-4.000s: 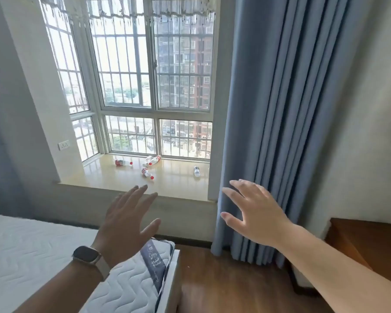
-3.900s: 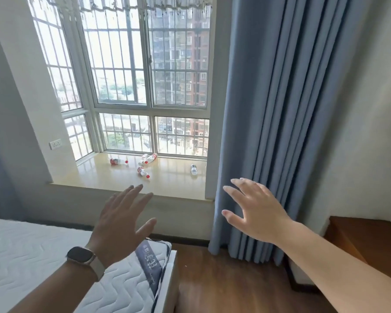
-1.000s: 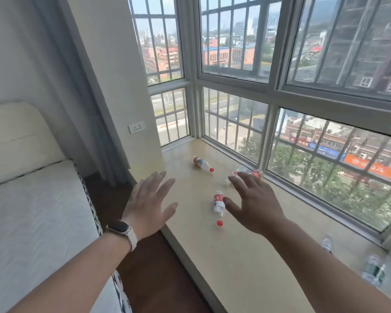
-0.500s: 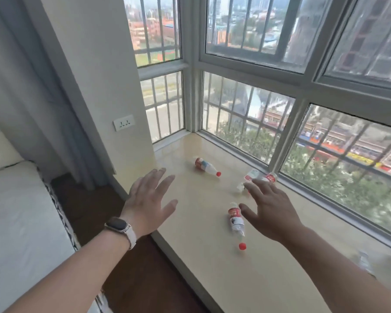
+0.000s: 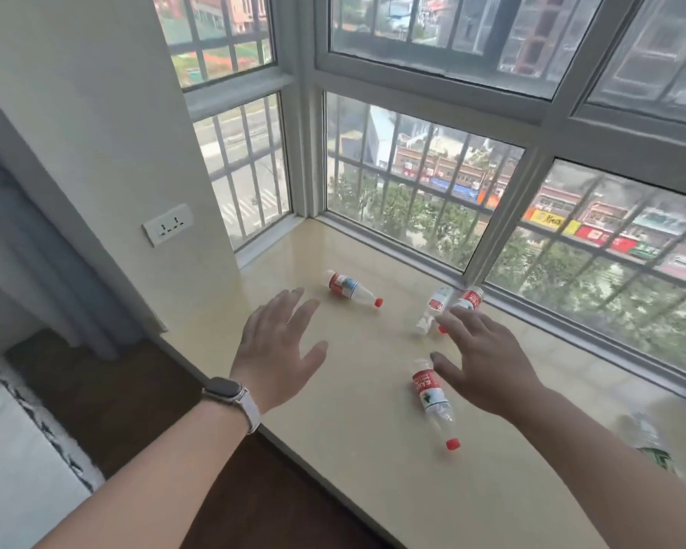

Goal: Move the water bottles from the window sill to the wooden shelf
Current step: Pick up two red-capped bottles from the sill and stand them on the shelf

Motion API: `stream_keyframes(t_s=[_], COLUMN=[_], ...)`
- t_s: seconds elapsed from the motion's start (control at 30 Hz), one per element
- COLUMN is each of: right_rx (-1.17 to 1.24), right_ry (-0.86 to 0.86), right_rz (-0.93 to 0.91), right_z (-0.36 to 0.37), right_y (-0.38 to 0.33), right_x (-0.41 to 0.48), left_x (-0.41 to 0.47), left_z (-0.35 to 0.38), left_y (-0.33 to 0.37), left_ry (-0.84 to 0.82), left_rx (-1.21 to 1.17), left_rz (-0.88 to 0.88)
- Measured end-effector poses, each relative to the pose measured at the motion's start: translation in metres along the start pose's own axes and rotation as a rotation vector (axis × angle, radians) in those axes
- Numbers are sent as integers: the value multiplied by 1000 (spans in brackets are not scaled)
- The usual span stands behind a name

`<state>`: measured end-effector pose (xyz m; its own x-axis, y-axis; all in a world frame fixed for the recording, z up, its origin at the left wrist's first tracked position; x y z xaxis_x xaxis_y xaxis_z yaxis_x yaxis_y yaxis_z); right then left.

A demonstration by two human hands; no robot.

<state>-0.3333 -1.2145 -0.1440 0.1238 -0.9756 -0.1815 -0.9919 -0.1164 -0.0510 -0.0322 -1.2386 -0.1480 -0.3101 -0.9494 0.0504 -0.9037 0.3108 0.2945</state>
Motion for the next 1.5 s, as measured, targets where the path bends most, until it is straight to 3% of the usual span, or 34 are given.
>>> stream_keyframes(t_s=[0.3,0.57,0.9,1.13,1.5], right_rx=[70,163,250,334,562], right_ry=[-29,-50,-55,-113,-342], right_rz=[52,104,198,382,757], right_z=[7,34,59,101,243], right_y=[6,50,91,93,70], right_x=[29,31,46,77,109], left_x=[47,80,146,220,313], left_z=[10,52,77,123,248], left_y=[-6,12,37,15,-63], left_ry=[-34,-134,-183,-355,-533], left_rx=[80,123,164,152,153], left_rz=[86,88,211,309,467])
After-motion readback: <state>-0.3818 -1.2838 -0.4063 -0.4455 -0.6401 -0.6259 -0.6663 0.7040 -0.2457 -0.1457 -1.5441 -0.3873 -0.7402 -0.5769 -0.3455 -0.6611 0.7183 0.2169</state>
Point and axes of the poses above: each hand's wrist, its own x-axis towards the middle knuckle, its own z-axis out of the palm, y = z × x, the point moved 3 cm from there along x, towards the middle knuckle, and after that the axes turned 9 degrees about -y, right-handed, at the moved point
